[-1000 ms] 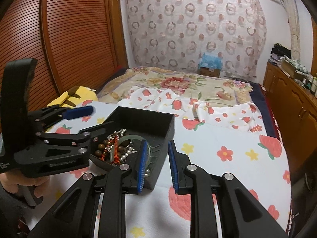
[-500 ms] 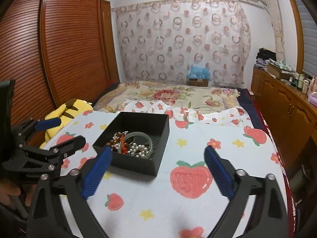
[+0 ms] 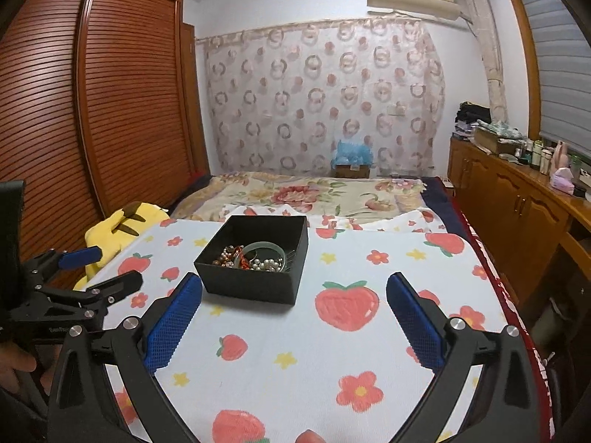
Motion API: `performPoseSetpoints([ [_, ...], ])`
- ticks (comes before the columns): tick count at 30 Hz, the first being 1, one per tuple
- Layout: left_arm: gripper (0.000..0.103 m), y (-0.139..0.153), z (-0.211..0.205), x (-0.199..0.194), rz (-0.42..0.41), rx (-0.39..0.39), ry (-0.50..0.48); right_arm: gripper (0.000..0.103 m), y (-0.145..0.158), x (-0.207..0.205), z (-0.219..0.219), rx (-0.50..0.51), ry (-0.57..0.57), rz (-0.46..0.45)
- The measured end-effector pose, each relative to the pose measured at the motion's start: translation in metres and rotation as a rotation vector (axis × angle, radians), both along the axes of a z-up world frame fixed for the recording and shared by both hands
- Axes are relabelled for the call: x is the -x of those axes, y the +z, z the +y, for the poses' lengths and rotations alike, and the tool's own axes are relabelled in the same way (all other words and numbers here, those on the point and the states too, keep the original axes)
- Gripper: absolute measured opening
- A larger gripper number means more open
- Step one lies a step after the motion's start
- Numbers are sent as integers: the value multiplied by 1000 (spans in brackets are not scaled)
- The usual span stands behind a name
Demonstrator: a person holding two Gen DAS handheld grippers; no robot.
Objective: Organize jewelry
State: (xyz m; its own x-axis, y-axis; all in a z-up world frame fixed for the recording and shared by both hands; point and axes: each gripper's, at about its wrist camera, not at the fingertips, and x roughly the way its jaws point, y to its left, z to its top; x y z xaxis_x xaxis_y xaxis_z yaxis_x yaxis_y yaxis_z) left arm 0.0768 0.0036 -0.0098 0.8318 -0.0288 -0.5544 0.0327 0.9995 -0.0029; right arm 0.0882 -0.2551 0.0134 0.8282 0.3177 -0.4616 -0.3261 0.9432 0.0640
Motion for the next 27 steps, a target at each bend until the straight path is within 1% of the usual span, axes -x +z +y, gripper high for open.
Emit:
performPoseSetpoints([
  [4,95,5,3,14,-16,2,13,101,0,12,-4,4,-19,-20],
  [8,95,10,6,24,-37,-8,29,101,-1,20,-10,1,-36,-23],
  [11,95,12,8,30,-48,1,28,101,-2,23,-12,0,-41,-27],
  [27,95,15,8,35,-57,-3,30,101,-3,27,-13,-4,-38,-28],
])
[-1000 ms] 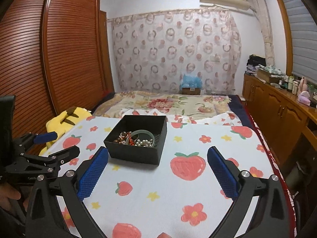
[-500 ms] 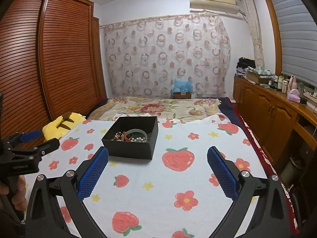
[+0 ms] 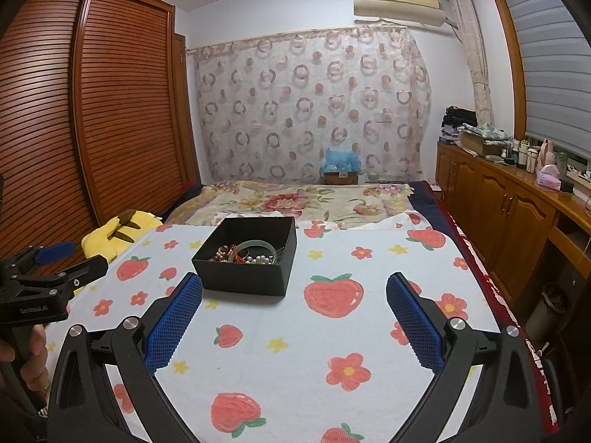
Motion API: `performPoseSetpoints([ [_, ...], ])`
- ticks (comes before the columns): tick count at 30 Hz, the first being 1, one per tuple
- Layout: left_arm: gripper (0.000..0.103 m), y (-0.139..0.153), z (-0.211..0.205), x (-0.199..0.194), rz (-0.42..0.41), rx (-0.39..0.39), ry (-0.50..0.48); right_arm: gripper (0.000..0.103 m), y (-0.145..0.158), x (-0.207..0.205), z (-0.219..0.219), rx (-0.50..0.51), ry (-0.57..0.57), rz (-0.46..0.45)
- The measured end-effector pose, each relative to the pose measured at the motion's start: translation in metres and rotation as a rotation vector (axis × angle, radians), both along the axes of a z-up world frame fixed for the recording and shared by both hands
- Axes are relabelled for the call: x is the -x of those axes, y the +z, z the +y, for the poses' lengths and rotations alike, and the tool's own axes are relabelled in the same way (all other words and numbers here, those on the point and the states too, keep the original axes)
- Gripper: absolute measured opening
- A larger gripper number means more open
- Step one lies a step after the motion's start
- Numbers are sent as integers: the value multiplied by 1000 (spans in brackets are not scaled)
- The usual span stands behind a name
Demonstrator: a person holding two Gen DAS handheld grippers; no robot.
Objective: Organize jewelry
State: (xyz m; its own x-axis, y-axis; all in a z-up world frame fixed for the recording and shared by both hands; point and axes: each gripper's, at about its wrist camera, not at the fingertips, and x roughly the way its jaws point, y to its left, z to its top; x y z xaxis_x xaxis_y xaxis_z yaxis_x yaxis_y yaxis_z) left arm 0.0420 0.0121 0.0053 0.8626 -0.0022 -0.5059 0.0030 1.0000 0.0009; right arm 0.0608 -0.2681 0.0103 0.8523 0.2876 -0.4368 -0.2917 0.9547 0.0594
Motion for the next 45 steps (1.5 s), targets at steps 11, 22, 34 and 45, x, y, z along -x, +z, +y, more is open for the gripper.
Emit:
performPoseSetpoints([
  [11,95,2,-1,2,1,2,-6,101,0,0,-1,0,0,0],
  [22,95,5,-6,5,-2,2,-10,101,0,0,1,-1,1,0],
  [34,95,4,-6,5,-2,1,-9,101,-1,0,0,-2,1,1],
  [45,95,5,-7,7,-3,0,-11,101,-3,0,9,-2,1,8],
])
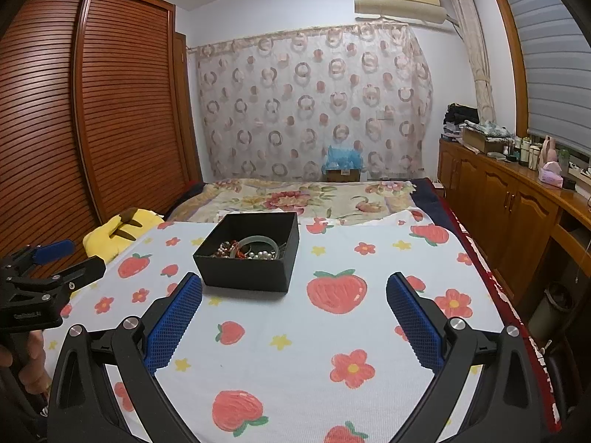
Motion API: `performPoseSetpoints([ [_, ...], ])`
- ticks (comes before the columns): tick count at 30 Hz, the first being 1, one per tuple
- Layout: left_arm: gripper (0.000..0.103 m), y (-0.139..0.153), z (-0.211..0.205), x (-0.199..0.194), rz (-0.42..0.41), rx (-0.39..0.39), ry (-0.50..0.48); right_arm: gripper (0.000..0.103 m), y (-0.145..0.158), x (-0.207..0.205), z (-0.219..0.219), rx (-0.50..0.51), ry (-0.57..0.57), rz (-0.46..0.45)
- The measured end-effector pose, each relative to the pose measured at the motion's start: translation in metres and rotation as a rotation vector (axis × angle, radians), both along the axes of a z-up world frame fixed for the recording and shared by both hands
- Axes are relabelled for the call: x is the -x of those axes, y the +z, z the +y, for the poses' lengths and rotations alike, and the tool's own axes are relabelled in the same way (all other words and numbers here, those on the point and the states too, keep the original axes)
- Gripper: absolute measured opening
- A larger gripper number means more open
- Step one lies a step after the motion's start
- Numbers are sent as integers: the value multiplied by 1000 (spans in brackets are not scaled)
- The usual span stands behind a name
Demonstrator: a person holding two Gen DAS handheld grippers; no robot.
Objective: Organize jewelry
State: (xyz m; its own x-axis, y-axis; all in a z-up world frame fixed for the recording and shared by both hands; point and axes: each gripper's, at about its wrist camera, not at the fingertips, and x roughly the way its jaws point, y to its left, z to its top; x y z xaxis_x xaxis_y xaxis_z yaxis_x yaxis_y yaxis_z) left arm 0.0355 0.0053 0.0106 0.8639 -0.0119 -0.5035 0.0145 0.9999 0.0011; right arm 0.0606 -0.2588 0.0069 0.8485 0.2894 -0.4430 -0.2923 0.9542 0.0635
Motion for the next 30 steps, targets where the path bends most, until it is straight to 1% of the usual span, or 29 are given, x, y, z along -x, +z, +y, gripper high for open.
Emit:
performPoseSetpoints([
  [30,95,4,-2,4,-12,-2,-13,100,0,0,-1,-2,0,0],
])
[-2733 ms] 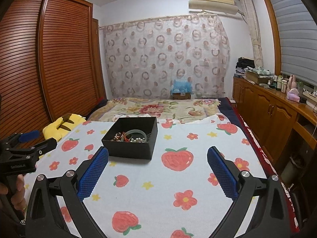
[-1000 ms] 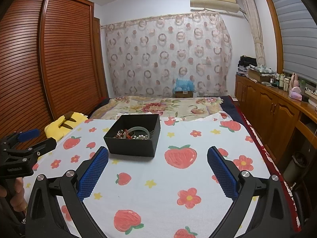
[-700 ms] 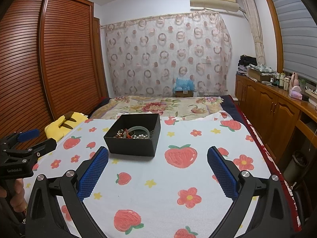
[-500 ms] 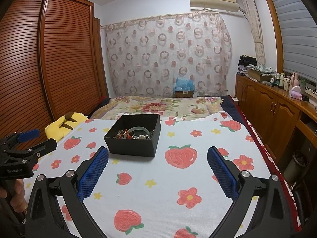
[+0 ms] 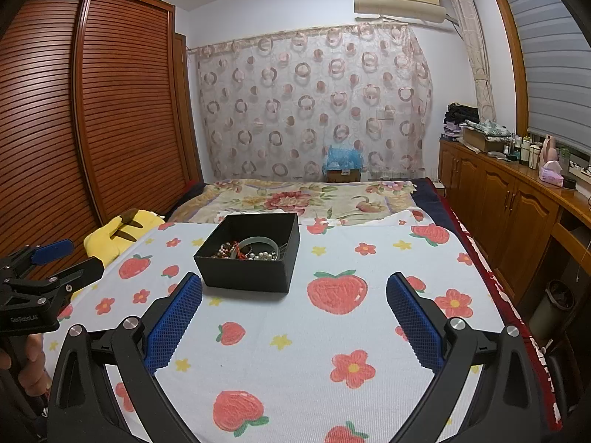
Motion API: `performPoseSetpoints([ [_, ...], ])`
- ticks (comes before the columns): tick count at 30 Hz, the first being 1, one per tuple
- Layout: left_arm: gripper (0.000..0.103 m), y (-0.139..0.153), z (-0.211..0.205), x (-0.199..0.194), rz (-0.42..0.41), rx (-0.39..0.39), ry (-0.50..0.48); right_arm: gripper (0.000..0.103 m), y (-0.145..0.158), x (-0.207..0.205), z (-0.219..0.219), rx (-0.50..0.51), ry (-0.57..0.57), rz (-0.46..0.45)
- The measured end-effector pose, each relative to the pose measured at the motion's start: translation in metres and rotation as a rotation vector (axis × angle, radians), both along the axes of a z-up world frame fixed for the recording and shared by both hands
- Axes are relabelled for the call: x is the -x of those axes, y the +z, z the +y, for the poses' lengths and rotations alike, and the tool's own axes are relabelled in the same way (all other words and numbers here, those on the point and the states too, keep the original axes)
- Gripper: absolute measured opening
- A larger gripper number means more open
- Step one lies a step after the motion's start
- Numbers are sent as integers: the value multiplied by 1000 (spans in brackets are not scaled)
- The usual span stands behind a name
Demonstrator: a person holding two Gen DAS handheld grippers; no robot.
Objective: Organize jewelry
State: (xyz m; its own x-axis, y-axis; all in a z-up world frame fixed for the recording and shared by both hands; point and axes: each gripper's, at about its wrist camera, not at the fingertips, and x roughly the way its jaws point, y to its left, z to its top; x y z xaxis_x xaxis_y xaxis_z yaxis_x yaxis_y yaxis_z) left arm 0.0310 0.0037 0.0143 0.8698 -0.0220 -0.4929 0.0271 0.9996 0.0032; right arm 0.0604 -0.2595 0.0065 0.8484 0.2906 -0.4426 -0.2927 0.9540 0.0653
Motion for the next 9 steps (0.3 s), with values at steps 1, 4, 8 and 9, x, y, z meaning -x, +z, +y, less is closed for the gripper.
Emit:
performPoseSetpoints([
  [1,95,0,0,0,0,-2,0,100,0,0,0,1,0,-1],
  [4,95,0,0,0,1,1,-1,101,1,0,-1,0,-1,0],
  [8,95,0,0,0,-3,0,-1,101,0,0,-1,-1,0,-1],
  [9,95,1,1,0,-3,0,-2,101,0,-1,2,0,0,-2],
])
